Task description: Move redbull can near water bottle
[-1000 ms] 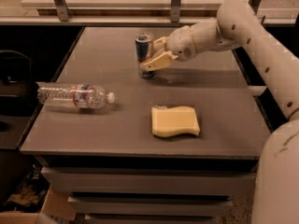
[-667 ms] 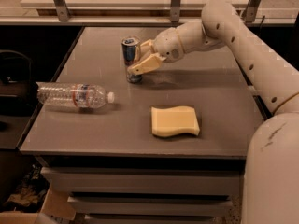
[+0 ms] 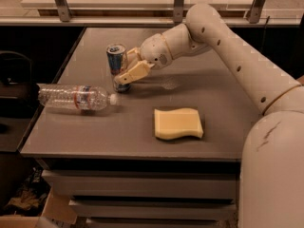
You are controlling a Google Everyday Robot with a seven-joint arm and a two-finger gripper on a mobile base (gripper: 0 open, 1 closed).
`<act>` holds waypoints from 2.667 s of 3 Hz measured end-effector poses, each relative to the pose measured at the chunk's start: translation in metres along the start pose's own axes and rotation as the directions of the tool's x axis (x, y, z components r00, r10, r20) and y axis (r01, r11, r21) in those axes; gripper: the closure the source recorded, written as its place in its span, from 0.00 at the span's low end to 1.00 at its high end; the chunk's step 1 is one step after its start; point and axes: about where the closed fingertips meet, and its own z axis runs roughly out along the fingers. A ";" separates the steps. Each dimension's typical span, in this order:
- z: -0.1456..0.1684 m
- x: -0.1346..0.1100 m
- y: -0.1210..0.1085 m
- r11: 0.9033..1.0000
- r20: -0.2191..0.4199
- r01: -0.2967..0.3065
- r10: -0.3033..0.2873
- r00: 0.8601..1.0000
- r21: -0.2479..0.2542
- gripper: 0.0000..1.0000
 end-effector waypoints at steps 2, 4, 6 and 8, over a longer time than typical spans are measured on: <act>0.006 -0.001 0.004 1.000 -0.001 -0.005 0.005 1.000 -0.020 0.82; 0.011 -0.001 0.008 0.999 -0.001 -0.013 0.013 1.000 -0.039 0.36; 0.020 0.003 0.014 0.997 -0.003 -0.029 0.029 1.000 -0.078 0.00; 0.021 0.002 0.016 0.991 -0.008 -0.038 0.037 0.999 -0.126 0.00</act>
Offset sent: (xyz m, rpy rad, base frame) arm -0.0285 0.0217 -0.0144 -0.0198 0.0656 0.0880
